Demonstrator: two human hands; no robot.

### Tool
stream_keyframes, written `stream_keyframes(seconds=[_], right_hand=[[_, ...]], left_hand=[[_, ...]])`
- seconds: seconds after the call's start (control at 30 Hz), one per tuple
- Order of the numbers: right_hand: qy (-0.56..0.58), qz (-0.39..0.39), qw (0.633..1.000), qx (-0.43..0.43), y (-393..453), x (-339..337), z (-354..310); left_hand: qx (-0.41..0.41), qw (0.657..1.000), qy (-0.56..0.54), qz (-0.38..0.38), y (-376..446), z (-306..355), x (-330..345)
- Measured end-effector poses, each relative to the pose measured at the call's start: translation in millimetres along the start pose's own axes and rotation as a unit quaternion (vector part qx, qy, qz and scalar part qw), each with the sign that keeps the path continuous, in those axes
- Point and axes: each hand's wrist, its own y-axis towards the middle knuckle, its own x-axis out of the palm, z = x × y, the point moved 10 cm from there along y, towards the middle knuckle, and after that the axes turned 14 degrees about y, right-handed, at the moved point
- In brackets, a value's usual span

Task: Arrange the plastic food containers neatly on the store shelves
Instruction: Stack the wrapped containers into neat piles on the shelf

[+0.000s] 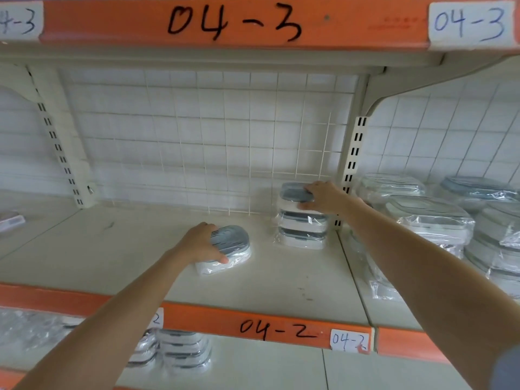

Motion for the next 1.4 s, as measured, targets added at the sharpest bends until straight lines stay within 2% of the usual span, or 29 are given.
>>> stream_keyframes(seconds=[0.1,0.2,0.27,0.37,0.5,0.57,0.73,0.8,0.9,1.0,1.1,1.3,1.4], right_hand=[[0.016,0.032,0.999,-0.014,-5,-13,-7],[0.106,0.037,0.989,-0.092,-19,-31,-41],[0.164,0.013,0.978,-0.124,-29,-42,-60],[0.170,0.004,0.975,-0.141,-34,-53,-72],[0.144,0.026,0.981,-0.129,-34,-67,-56],[0.133,0.035,0.983,-0.121,-32,-71,-45],[0.115,0.076,0.989,-0.062,-16,-85,-13],[0.113,0.080,0.989,-0.048,-9,-87,-4],[0.099,0.072,0.991,-0.045,0,-81,0],[0.070,0.032,0.996,-0.043,6,-59,4],[0.040,0.001,0.999,-0.031,8,-44,12],[-0.083,0.048,0.995,-0.022,4,-50,2],[-0.097,0.053,0.994,-0.026,-3,-53,-7]], left_hand=[[-0.008,0.997,-0.060,0.049,5,3,-26],[0.017,0.987,-0.097,0.128,14,28,-79],[0.065,0.981,-0.110,0.144,21,61,-110],[0.131,0.976,-0.109,0.137,27,115,-132],[0.182,0.970,-0.097,0.127,34,159,-123],[0.188,0.967,-0.093,0.147,38,163,-118],[0.128,0.963,-0.028,0.237,46,139,-120],[0.116,0.970,-0.011,0.214,50,126,-111],[0.128,0.982,-0.008,0.137,50,115,-88],[0.160,0.983,0.023,0.087,44,116,-68],[0.179,0.979,0.069,0.070,39,121,-57],[0.183,0.978,0.093,0.038,39,134,-45],[0.177,0.977,0.114,0.036,37,141,-41]])
